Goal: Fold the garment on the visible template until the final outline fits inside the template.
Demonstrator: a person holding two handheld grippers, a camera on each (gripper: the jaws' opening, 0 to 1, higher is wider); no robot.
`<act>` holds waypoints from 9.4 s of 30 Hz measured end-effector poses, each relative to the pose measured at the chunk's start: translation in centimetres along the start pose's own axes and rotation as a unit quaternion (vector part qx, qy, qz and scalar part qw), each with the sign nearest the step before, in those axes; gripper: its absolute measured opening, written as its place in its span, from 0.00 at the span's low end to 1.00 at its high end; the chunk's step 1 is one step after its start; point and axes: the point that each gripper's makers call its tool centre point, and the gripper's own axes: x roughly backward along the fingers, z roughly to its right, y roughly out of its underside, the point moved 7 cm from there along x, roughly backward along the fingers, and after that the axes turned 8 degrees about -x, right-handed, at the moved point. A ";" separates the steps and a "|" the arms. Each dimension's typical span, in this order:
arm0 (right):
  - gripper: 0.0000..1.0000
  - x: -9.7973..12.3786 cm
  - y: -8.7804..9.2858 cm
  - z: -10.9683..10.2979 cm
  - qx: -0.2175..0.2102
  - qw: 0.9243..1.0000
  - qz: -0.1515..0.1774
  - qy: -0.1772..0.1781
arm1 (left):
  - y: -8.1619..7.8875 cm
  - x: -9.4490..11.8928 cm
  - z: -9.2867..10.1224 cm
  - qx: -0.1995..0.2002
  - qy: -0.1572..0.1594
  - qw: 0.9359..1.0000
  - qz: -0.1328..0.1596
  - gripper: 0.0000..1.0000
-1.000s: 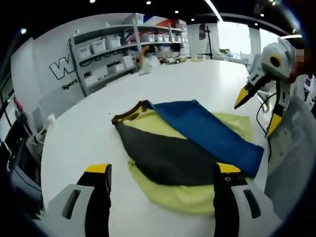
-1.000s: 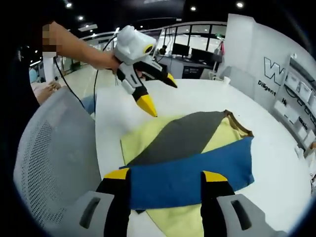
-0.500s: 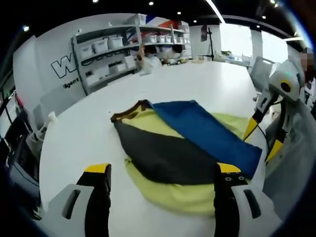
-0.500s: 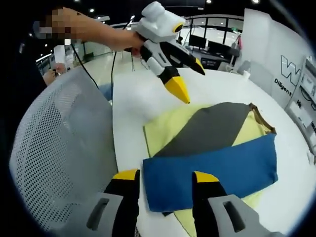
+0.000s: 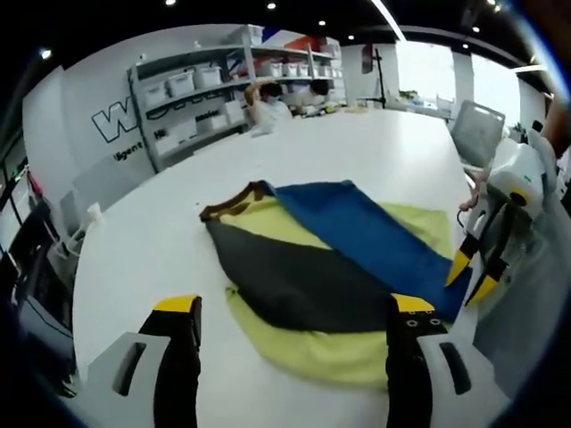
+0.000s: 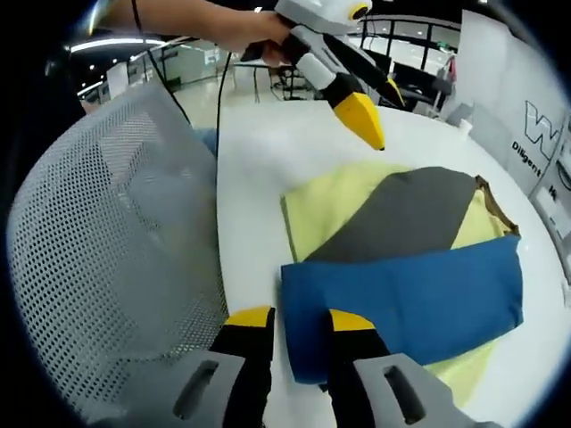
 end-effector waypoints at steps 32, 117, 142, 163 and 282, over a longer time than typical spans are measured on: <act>0.00 4.6 -2.0 4.5 -0.060 0.995 0.041 0.062 | -0.3 -0.8 2.4 -0.017 0.035 0.999 -0.001 0.88; 0.00 8.0 0.9 8.5 -0.145 0.976 0.043 0.159 | -2.6 -4.0 15.5 -0.128 0.251 0.959 -0.005 0.06; 0.00 9.3 0.4 10.4 -0.137 0.973 0.050 0.180 | -1.6 -1.3 4.7 -0.049 0.119 0.992 -0.001 0.06; 0.00 13.8 -2.1 15.2 -0.112 0.963 0.066 0.236 | -1.0 1.7 -3.2 -0.030 0.026 0.999 0.002 0.06; 0.00 27.7 8.5 34.0 -0.278 0.868 0.016 0.411 | 8.1 7.7 -24.8 -0.022 -0.218 0.962 -0.165 0.06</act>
